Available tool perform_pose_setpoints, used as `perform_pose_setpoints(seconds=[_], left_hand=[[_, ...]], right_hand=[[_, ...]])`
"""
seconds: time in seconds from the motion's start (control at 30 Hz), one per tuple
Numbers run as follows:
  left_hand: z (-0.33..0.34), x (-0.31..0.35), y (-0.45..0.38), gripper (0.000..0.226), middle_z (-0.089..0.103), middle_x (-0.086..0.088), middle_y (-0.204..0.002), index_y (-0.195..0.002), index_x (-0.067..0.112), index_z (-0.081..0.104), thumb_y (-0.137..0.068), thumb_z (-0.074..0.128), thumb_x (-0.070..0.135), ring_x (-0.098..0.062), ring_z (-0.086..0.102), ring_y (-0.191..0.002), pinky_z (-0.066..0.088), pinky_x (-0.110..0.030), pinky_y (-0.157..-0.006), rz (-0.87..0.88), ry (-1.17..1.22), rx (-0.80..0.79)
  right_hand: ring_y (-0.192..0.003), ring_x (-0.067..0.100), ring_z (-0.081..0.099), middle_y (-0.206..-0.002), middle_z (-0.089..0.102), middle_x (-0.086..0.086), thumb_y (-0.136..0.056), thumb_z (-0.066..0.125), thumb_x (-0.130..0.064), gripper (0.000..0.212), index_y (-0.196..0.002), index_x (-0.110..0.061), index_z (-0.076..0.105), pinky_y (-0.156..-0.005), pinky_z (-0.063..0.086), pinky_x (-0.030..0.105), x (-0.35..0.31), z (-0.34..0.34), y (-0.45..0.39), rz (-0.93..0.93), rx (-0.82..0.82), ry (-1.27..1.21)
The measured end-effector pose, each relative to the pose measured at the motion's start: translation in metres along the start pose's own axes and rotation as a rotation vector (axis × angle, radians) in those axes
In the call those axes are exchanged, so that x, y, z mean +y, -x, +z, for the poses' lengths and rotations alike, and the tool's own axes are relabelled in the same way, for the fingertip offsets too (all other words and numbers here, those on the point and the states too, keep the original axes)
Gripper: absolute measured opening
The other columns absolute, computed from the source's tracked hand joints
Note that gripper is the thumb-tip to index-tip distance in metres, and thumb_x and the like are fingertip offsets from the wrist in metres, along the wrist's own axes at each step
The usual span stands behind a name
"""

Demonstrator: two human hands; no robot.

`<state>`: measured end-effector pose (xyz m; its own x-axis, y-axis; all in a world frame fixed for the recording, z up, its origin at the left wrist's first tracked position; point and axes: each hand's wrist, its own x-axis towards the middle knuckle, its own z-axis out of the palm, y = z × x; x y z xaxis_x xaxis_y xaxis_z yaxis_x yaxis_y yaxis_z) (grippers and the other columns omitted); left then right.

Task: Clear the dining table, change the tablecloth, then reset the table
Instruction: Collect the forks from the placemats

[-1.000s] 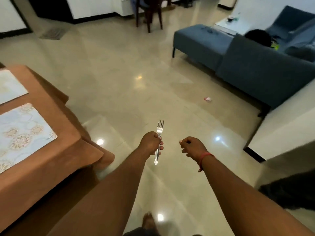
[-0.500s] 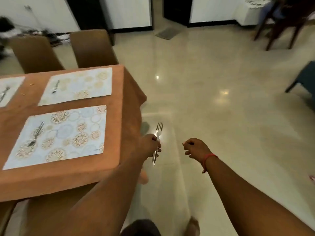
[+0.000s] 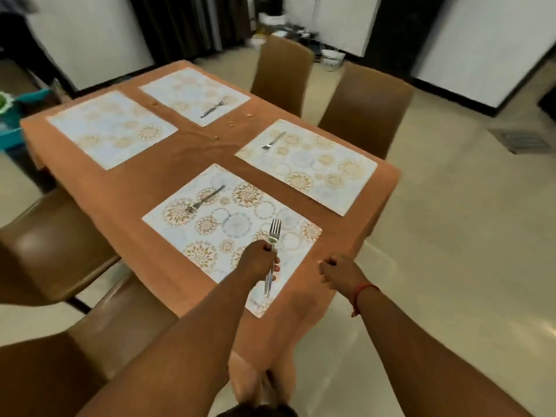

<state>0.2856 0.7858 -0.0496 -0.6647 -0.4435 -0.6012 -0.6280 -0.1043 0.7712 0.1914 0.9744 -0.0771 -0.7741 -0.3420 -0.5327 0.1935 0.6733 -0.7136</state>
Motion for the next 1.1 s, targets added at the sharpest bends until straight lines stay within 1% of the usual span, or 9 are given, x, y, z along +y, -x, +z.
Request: perform_pose_setpoints(seconds=[0.17,0.3,0.4,0.47,0.57,0.7,0.83,0.97,1.1], left_hand=[[-0.07,0.005,-0.034,0.007,0.063,-0.017,-0.09,-0.1,0.004,0.055,-0.1,0.051,0.009,-0.029,0.063,-0.072,0.057,-0.045,-0.07,-0.089,0.194,0.151],[-0.119,-0.007,-0.052,0.009,0.062,-0.018,-0.092,-0.103,0.002,0.055,-0.101,0.051,0.01,-0.029,0.063,-0.076,0.057,-0.047,-0.075,-0.137,0.319,0.306],[-0.146,-0.024,-0.06,0.005,0.058,-0.02,-0.095,-0.102,0.002,0.052,-0.101,0.048,0.005,-0.029,0.059,-0.075,0.053,-0.04,-0.065,-0.18,0.426,0.436],[-0.155,-0.035,-0.066,0.004,0.059,-0.019,-0.095,-0.101,0.002,0.051,-0.101,0.048,0.005,-0.026,0.06,-0.073,0.052,-0.032,-0.058,-0.207,0.459,0.531],[-0.156,-0.042,-0.068,0.006,0.062,-0.017,-0.09,-0.095,0.005,0.051,-0.1,0.048,0.003,-0.024,0.061,-0.069,0.054,-0.033,-0.062,-0.276,0.497,0.656],[-0.145,-0.046,-0.064,0.011,0.053,-0.006,-0.074,-0.087,0.008,0.049,-0.097,0.048,0.003,-0.013,0.049,-0.059,0.042,-0.02,-0.046,-0.415,0.431,0.815],[-0.128,-0.048,-0.064,0.011,0.057,-0.007,-0.071,-0.09,0.008,0.05,-0.101,0.048,0.009,-0.009,0.054,-0.05,0.045,-0.019,-0.04,-0.451,0.492,0.926],[-0.101,-0.047,-0.071,0.011,0.064,-0.019,-0.082,-0.092,0.008,0.049,-0.102,0.046,0.005,-0.022,0.061,-0.057,0.055,-0.036,-0.048,-0.444,0.701,0.963],[-0.078,-0.04,-0.074,0.007,0.063,-0.017,-0.088,-0.096,0.005,0.05,-0.102,0.046,0.004,-0.025,0.064,-0.069,0.06,-0.048,-0.066,-0.439,0.865,0.985]], right_hand=[[-0.079,0.013,0.069,-0.095,0.067,0.012,-0.095,0.058,-0.034,0.028,-0.09,-0.007,0.059,-0.085,0.054,0.045,-0.085,0.044,-0.071,-0.14,-0.209,0.182],[-0.087,0.031,0.069,-0.082,0.054,0.017,-0.097,0.058,-0.032,0.026,-0.08,-0.016,0.048,-0.077,0.053,0.047,-0.147,0.089,-0.117,-0.289,-0.365,0.373],[-0.092,0.042,0.065,-0.081,0.059,0.019,-0.097,0.057,-0.03,0.025,-0.079,-0.014,0.05,-0.072,0.05,0.041,-0.186,0.13,-0.148,-0.382,-0.456,0.498],[-0.093,0.038,0.064,-0.092,0.066,0.02,-0.097,0.057,-0.03,0.023,-0.083,-0.012,0.055,-0.078,0.049,0.039,-0.207,0.156,-0.168,-0.467,-0.498,0.593],[-0.101,0.032,0.061,-0.105,0.066,0.014,-0.098,0.056,-0.028,0.017,-0.097,-0.011,0.061,-0.083,0.047,0.035,-0.234,0.189,-0.196,-0.6,-0.506,0.73],[-0.119,0.036,0.05,-0.131,0.05,0.014,-0.098,0.049,-0.024,0.032,-0.127,-0.012,0.053,-0.096,0.044,0.044,-0.256,0.227,-0.229,-0.956,-0.415,1.092],[-0.12,0.035,0.046,-0.132,0.046,0.01,-0.094,0.047,-0.018,0.035,-0.129,-0.015,0.051,-0.09,0.045,0.047,-0.263,0.245,-0.251,-1.156,-0.323,1.337],[-0.115,0.033,0.049,-0.123,0.053,0.009,-0.089,0.05,-0.012,0.035,-0.124,-0.013,0.053,-0.092,0.045,0.046,-0.26,0.248,-0.263,-1.242,-0.335,1.329],[-0.104,0.032,0.06,-0.112,0.063,0.01,-0.094,0.053,-0.019,0.022,-0.114,-0.013,0.06,-0.084,0.05,0.042,-0.253,0.242,-0.261,-1.098,-0.492,1.214]])
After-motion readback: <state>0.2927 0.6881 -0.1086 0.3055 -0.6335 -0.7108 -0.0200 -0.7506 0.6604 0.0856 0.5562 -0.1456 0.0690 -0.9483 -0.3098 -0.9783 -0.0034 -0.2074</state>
